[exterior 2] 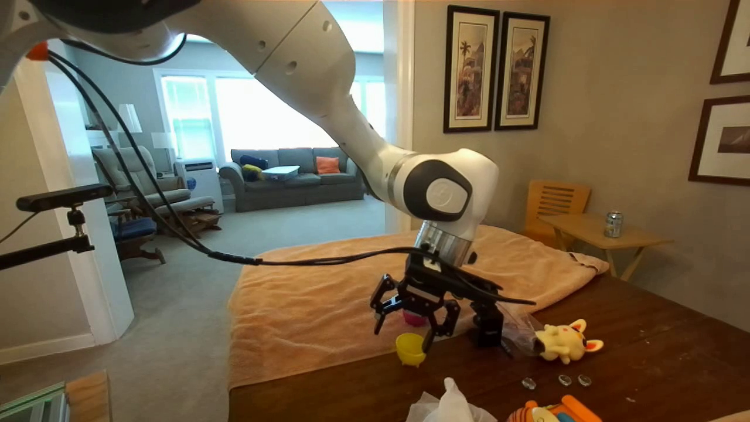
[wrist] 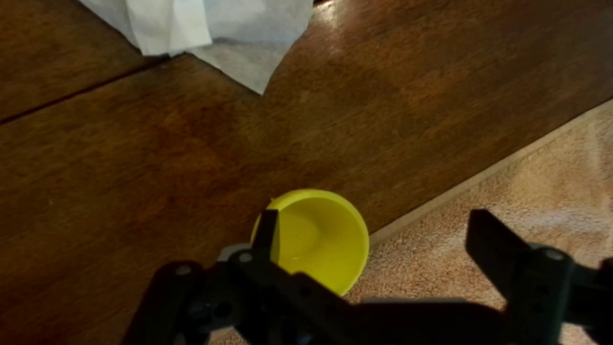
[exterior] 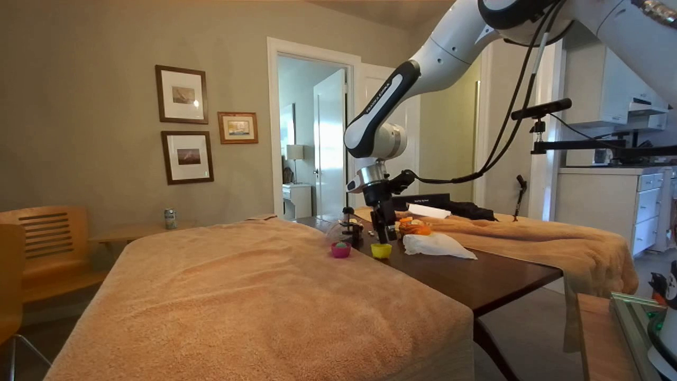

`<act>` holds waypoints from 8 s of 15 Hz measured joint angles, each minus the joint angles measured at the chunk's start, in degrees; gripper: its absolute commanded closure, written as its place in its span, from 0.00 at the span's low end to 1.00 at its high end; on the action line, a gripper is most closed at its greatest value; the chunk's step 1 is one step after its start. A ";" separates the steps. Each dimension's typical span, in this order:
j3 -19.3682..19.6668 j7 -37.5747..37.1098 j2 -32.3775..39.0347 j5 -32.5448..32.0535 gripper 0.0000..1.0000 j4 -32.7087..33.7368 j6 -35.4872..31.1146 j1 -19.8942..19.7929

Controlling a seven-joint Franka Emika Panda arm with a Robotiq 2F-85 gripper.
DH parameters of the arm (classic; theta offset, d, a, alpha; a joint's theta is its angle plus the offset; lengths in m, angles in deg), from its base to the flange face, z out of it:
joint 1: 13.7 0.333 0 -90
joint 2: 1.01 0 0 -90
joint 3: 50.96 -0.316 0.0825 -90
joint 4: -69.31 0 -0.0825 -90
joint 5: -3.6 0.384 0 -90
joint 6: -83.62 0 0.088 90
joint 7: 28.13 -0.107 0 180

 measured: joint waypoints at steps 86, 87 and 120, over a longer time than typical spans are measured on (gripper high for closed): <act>1.14 13.21 3.44 -33.15 0.00 2.53 -2.99 12.76; 1.15 13.19 3.46 -33.26 0.00 2.43 -2.99 12.76; -1.05 15.30 -3.65 -23.71 0.67 -10.08 -24.48 3.37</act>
